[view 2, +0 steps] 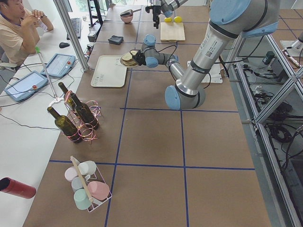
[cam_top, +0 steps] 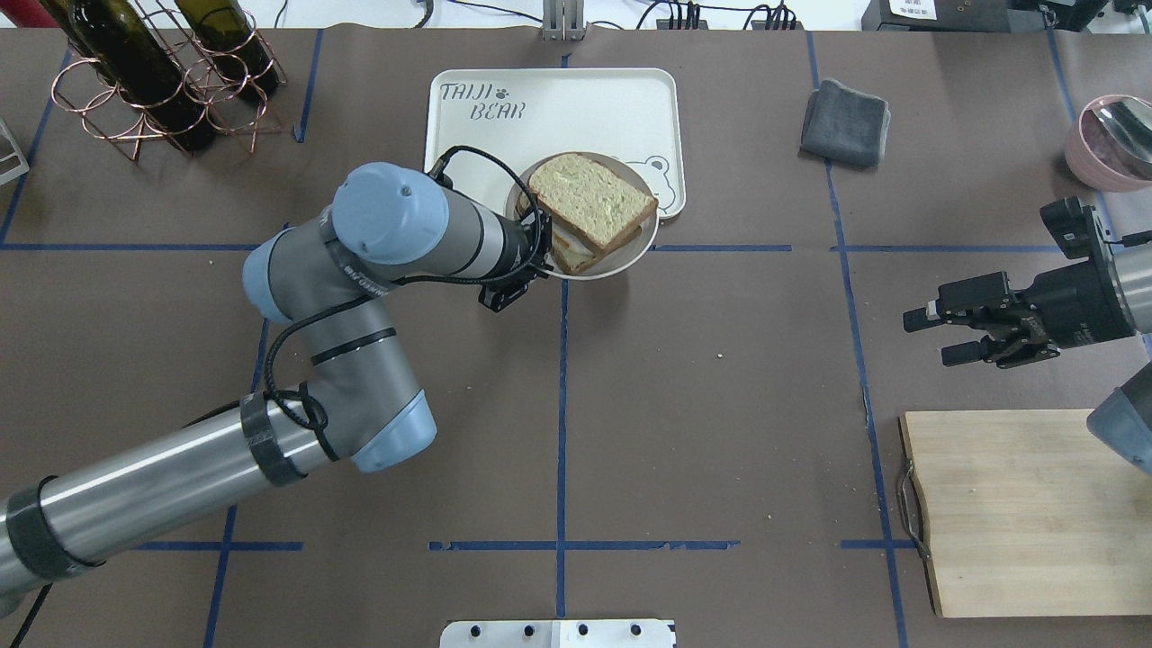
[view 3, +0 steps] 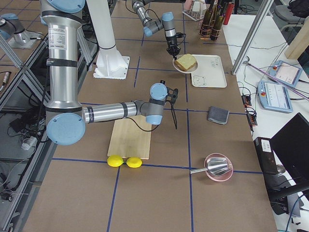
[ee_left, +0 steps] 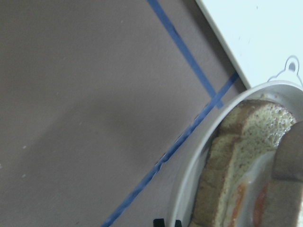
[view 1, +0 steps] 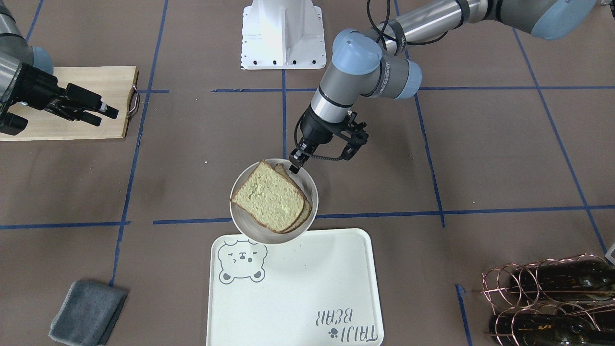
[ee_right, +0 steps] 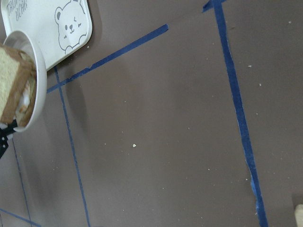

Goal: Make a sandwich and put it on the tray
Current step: 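Lift the plate with the left gripper and carry it onto the bear tray, then lower the plate onto the tray and open the left gripper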

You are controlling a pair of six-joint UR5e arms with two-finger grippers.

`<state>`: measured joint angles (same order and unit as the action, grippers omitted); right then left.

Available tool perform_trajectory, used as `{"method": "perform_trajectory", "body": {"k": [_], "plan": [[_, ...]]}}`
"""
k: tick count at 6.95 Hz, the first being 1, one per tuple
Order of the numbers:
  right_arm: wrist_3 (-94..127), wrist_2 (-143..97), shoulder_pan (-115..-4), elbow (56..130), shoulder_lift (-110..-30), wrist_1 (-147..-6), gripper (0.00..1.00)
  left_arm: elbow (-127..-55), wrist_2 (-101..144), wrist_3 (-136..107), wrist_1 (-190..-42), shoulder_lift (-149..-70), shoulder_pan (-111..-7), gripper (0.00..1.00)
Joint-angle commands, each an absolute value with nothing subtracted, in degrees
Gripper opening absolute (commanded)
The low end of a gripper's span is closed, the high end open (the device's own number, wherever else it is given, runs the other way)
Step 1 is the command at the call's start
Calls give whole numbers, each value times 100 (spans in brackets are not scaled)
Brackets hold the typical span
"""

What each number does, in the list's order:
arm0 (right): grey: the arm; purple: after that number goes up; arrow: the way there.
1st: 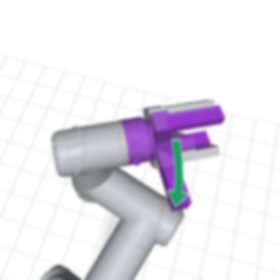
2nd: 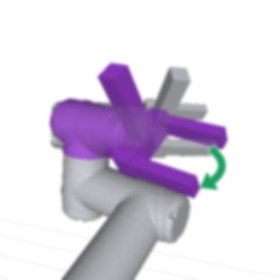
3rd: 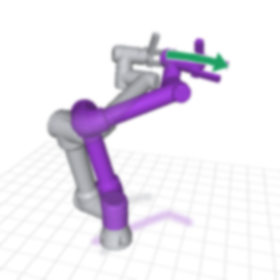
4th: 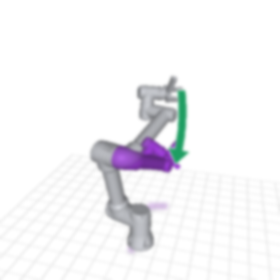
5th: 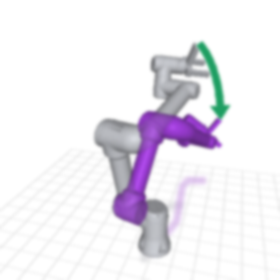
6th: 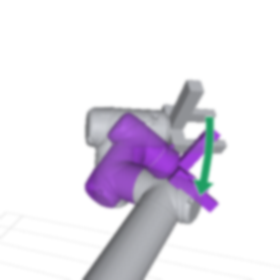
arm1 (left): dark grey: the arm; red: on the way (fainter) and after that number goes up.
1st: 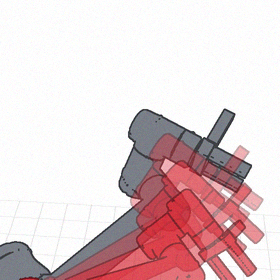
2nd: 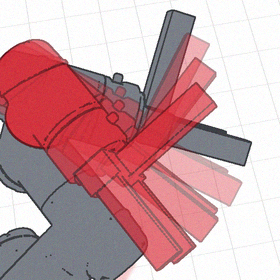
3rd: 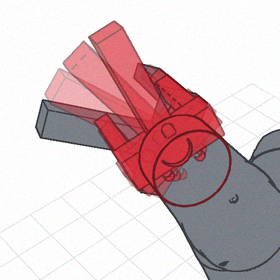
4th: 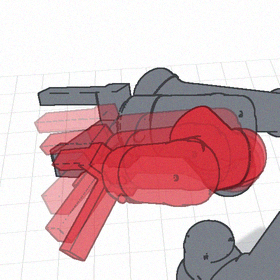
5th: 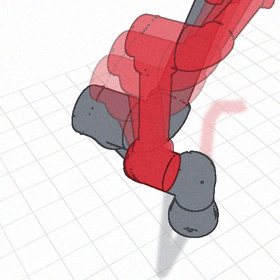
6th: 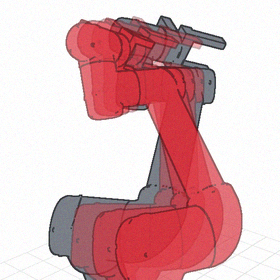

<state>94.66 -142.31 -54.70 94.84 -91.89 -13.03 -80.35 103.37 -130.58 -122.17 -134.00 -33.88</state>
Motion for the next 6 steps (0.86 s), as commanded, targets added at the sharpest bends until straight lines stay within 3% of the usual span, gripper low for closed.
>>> {"method": "perform_trajectory", "body": {"k": [1,2,3,6], "plan": [[9466,-14238,-5476,9475,-9228,-1283,100,-6555,10336,-13621,-12731,-14147,-3752,0],[9466,-14238,-5476,9475,-9229,-1283,100,-5678,10336,-13667,-13231,-14551,-3866,0],[9466,-14238,-5476,9483,-9229,-1292,100,-5321,10336,-13632,-13497,-14581,-3937,0],[9466,-14238,-5476,9492,-9255,-1283,100,-4914,10327,-13457,-13912,-14713,-3937,0]]}}
